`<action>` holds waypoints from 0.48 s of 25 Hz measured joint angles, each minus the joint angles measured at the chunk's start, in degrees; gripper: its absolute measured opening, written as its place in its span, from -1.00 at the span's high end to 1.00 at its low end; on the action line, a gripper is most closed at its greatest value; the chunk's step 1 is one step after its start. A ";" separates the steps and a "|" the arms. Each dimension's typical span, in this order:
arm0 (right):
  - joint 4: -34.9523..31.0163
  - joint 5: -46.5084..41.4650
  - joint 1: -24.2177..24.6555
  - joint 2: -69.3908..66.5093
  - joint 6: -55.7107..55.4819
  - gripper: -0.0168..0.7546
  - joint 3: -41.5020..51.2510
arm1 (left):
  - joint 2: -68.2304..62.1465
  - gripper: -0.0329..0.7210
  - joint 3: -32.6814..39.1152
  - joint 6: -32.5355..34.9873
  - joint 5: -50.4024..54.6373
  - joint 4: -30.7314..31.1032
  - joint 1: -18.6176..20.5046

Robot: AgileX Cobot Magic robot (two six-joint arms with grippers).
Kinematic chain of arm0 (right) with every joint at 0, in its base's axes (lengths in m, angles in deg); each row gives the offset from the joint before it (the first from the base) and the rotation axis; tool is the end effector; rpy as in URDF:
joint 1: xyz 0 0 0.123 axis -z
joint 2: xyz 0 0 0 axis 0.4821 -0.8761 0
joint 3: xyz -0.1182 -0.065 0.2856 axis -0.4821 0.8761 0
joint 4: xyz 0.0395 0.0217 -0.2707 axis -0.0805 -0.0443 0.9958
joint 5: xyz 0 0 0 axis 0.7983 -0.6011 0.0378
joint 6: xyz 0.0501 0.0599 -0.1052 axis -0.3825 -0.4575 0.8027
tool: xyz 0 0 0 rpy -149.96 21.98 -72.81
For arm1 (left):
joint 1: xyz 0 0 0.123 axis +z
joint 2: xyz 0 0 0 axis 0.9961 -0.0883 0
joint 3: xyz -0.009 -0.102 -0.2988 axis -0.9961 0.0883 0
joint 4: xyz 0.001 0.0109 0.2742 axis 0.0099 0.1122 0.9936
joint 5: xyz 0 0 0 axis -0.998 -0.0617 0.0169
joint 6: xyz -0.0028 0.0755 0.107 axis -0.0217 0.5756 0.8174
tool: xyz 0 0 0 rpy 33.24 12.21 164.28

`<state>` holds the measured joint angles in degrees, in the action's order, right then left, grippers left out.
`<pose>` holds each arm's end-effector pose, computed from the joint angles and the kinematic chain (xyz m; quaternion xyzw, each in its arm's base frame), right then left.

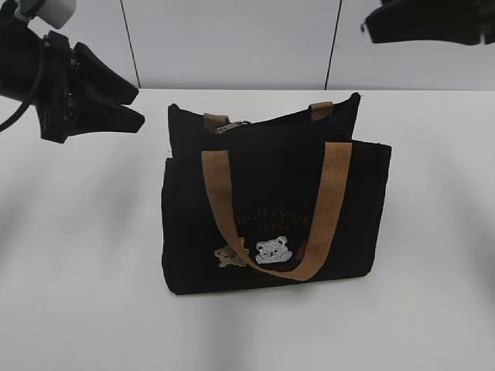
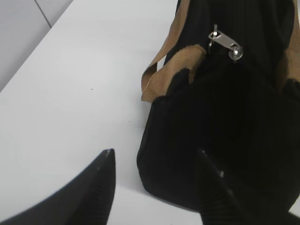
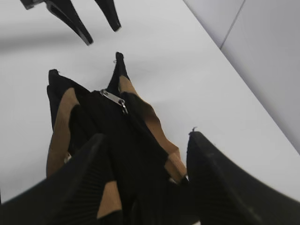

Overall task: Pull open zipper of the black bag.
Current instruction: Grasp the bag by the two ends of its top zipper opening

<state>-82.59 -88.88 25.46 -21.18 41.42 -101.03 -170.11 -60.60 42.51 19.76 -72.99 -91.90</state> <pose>0.3116 0.1121 0.3710 -0.5018 0.7008 0.1949 0.4680 0.3502 -0.1321 0.2569 0.5562 0.6940 -0.1887 0.4165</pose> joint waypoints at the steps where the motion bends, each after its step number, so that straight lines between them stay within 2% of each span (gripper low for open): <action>1: -0.71 0.59 -1.13 -1.12 0.41 -0.12 0.00 | -1.04 -0.16 -1.05 0.25 0.89 -0.15 0.00; 7: -1.71 0.91 -6.78 -7.93 0.96 -0.12 -5.37 | -7.45 -0.14 -7.68 0.80 5.82 -1.76 -0.37; 12: -1.93 -0.73 -8.52 -13.62 -0.94 -0.12 -13.32 | -11.00 -0.14 -9.35 1.75 7.51 -2.02 -1.50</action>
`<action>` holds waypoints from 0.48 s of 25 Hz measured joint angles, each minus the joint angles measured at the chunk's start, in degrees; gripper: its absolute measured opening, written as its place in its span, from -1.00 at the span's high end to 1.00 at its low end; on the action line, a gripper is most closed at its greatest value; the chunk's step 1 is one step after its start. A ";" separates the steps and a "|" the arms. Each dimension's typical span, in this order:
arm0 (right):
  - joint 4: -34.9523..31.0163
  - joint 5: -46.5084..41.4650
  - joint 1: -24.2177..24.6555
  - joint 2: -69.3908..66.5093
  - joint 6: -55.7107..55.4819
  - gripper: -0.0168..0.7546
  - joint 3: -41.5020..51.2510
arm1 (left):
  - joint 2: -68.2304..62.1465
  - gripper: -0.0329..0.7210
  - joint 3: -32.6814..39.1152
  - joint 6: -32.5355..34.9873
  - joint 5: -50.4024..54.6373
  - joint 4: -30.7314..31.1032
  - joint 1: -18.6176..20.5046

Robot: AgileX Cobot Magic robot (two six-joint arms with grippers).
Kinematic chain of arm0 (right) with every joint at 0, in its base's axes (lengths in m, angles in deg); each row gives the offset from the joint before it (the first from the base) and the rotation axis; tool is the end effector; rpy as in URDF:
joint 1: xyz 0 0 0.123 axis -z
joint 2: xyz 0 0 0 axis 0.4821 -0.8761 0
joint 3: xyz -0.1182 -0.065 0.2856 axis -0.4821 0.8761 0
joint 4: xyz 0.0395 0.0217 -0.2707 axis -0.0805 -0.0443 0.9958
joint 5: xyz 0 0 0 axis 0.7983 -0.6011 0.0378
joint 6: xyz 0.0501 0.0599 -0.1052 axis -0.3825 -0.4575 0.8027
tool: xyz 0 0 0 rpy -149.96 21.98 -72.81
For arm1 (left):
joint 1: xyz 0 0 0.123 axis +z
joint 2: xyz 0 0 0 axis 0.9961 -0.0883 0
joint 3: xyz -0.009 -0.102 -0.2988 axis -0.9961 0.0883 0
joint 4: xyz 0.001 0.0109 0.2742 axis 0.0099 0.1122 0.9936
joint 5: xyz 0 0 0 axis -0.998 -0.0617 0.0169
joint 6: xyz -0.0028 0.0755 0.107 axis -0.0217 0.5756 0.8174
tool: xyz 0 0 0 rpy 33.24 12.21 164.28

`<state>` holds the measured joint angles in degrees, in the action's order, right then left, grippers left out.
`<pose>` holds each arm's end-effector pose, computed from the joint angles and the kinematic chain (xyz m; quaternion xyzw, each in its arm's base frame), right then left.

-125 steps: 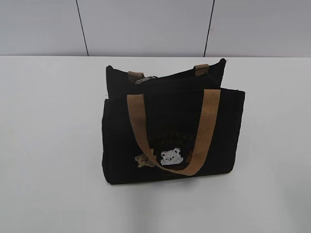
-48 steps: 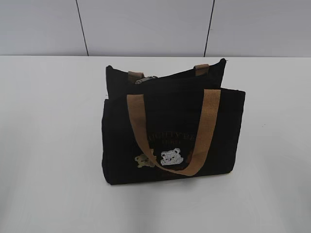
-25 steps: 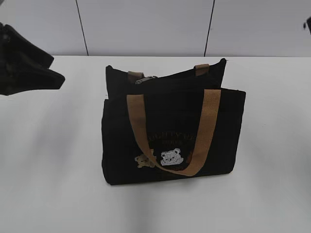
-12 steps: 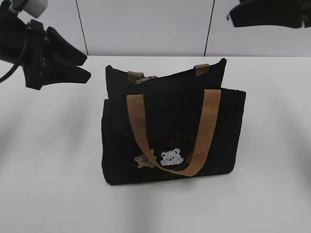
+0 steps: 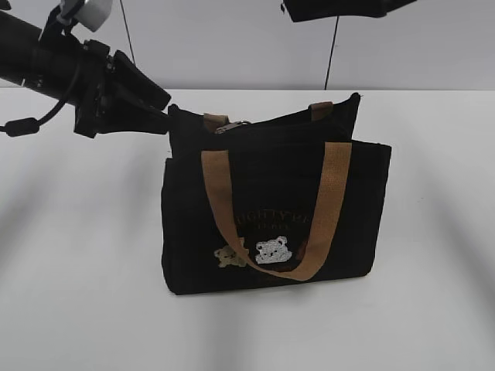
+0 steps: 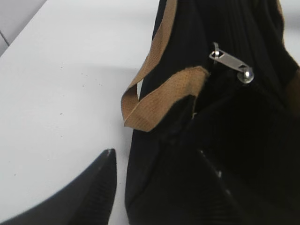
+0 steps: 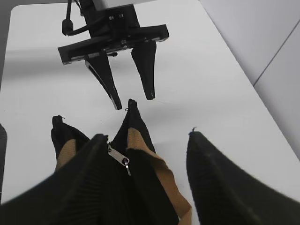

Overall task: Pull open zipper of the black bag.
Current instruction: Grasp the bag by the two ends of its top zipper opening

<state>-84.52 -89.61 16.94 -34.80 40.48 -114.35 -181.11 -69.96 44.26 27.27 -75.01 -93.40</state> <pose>0.3628 0.1748 0.3686 -0.5404 0.6644 0.2501 0.4517 0.3854 -0.1581 0.2381 0.5808 0.6630 -0.2578 0.3958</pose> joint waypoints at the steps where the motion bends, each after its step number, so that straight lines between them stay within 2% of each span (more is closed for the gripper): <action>1: -0.04 -1.05 -0.17 -1.22 -0.22 -0.11 -1.57 | -0.22 -0.14 -0.05 0.28 0.08 -0.17 -0.32; 12: 2.53 -8.05 -2.52 -11.94 -0.95 -0.04 -13.69 | -3.08 -0.09 -0.22 2.28 0.06 -3.39 -2.67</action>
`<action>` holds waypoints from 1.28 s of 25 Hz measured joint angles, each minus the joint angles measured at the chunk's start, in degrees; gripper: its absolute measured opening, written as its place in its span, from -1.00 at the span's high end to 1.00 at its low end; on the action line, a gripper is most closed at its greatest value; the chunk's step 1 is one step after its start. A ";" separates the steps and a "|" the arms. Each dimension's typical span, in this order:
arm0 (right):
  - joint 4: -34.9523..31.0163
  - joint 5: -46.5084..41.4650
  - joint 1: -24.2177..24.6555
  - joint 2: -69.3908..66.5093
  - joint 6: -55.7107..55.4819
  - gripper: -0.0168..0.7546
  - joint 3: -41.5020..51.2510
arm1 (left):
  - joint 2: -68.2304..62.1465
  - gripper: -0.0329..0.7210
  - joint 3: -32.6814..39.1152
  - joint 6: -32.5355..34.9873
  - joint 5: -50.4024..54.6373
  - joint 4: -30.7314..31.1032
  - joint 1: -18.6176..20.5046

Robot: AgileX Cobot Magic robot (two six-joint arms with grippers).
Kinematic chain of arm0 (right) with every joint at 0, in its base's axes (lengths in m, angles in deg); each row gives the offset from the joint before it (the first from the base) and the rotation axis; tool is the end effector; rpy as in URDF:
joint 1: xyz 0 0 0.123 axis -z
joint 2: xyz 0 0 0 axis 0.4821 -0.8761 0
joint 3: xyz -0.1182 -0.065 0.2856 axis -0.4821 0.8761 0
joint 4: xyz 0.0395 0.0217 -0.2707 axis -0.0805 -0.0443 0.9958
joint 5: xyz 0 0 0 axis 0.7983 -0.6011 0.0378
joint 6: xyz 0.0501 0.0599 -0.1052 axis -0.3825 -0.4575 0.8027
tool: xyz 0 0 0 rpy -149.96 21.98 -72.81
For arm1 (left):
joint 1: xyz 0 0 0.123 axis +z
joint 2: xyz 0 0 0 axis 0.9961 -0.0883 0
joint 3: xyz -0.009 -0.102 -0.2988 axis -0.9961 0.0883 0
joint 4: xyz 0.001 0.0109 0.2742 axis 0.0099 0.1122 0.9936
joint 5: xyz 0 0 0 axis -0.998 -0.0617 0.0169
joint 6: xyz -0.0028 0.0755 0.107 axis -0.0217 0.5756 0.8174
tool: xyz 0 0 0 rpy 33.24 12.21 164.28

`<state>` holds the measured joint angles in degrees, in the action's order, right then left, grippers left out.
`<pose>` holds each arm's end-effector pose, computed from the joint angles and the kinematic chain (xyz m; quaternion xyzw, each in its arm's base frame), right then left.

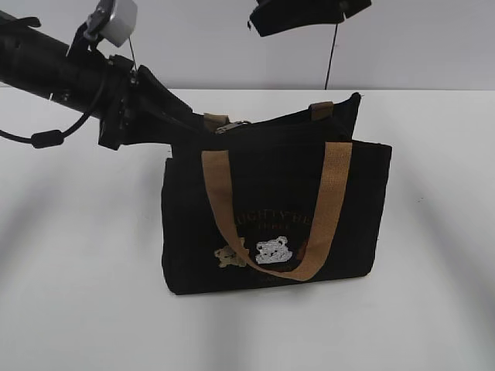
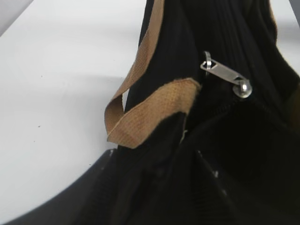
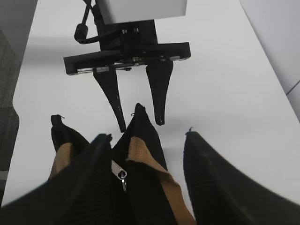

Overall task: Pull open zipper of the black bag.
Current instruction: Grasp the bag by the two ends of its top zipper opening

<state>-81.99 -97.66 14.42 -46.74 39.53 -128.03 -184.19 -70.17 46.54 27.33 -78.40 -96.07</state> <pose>0.4005 0.2072 0.3535 -0.5942 0.6345 0.2847 0.4040 0.3862 -0.1801 0.2225 0.5836 0.6517 -0.2848 0.3919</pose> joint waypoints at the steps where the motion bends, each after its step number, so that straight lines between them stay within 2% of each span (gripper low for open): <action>1: 0.12 -0.18 0.00 -0.60 0.00 -0.03 -0.14 | -0.32 -0.07 0.00 0.00 0.04 0.00 -0.08; 9: 1.29 -2.85 0.00 -2.26 -0.07 -0.03 -0.39 | -0.45 0.36 0.00 0.00 -0.25 0.02 -0.25; 12: 3.07 -3.11 -0.37 -2.64 -0.07 -0.02 -0.57 | -0.45 0.42 0.00 0.07 -0.30 0.02 -0.25; 17: 7.85 -3.24 -3.55 -2.93 -0.01 -0.02 -0.57 | -0.39 0.47 0.00 0.20 -0.30 0.02 -0.19; 21: 8.44 -2.44 -6.59 -4.47 0.03 -0.02 -0.57 | 0.02 0.77 0.00 0.34 -0.30 0.08 -0.19; 24: 8.62 -1.86 -7.35 -5.59 0.04 0.01 -0.57 | 0.28 0.78 0.00 0.38 -0.12 0.26 -0.19; 28: 8.81 -1.74 -7.36 -5.89 0.89 0.23 -0.57 | 0.48 0.78 0.00 0.40 0.07 0.51 -0.19; 32: 8.81 -2.21 -7.36 -6.49 5.05 0.32 -0.61 | 0.48 0.78 0.00 0.40 0.07 0.51 -0.19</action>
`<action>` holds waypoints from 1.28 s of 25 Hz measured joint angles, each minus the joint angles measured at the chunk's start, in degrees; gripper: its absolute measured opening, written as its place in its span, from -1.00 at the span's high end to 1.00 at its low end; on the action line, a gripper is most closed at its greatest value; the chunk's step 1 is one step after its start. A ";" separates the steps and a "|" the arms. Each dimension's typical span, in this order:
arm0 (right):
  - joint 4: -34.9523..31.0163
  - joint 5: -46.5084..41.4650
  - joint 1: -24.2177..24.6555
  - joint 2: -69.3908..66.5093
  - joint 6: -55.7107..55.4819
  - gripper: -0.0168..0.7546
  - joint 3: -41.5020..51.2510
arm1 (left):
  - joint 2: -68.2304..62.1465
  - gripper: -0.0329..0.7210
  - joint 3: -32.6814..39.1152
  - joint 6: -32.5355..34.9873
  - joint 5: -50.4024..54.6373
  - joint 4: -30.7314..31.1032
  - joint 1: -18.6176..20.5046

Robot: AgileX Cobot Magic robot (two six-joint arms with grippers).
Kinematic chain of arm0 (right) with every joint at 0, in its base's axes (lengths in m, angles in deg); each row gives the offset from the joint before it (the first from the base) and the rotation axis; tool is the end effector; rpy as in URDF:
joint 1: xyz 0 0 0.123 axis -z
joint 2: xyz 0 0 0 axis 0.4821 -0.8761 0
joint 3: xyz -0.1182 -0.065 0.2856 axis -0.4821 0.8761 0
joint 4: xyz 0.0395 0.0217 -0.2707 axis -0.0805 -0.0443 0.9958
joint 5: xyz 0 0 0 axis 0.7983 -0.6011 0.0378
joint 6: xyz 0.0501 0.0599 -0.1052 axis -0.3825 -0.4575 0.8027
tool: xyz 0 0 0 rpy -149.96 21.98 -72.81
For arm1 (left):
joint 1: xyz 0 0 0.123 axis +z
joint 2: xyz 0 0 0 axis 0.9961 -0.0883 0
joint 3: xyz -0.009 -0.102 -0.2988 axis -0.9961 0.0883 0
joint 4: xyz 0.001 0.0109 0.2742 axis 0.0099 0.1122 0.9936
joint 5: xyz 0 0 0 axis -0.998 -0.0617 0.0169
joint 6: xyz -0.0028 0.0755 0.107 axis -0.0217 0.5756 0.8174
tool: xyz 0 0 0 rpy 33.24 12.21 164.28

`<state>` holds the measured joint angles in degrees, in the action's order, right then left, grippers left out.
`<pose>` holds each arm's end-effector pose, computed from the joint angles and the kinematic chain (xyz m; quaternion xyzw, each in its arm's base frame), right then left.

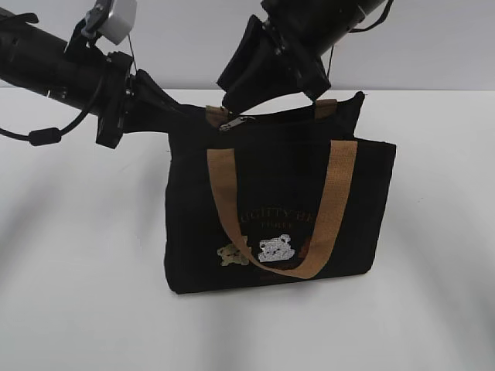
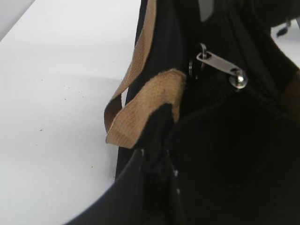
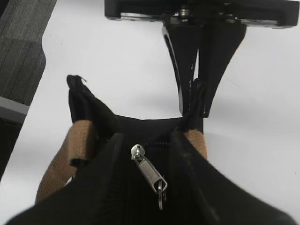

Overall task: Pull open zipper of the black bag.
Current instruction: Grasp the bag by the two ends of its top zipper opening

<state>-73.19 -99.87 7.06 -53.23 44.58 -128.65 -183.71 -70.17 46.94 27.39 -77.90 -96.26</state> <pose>0.3900 0.2544 0.2907 -0.6974 0.5872 0.2686 0.3110 0.3843 -0.1809 0.2252 0.5910 0.6461 -0.2807 0.3931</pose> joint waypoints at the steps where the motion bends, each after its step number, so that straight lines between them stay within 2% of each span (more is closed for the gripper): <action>1: 0.19 -0.30 0.00 -0.42 1.39 0.33 -0.02 | 0.00 0.78 0.00 0.00 0.00 0.00 0.00; 9: 2.69 -1.01 0.00 -2.87 10.04 0.33 -0.02 | 0.00 0.78 0.00 0.00 0.00 0.00 0.00; 12: 2.46 -1.01 0.00 -2.94 11.63 0.28 -0.07 | 0.00 0.78 0.00 0.00 0.00 0.00 0.00; 18: 2.10 -1.01 0.00 -2.99 13.33 0.09 -0.07 | 0.00 0.78 0.00 0.00 0.07 0.00 0.00; 32: 1.74 -1.01 -0.06 -3.95 14.52 0.08 -0.07 | 0.00 0.78 0.00 0.00 0.07 0.00 0.00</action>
<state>-71.45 -100.88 7.00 -57.18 59.10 -128.71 -183.71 -70.17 46.94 27.47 -77.90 -96.26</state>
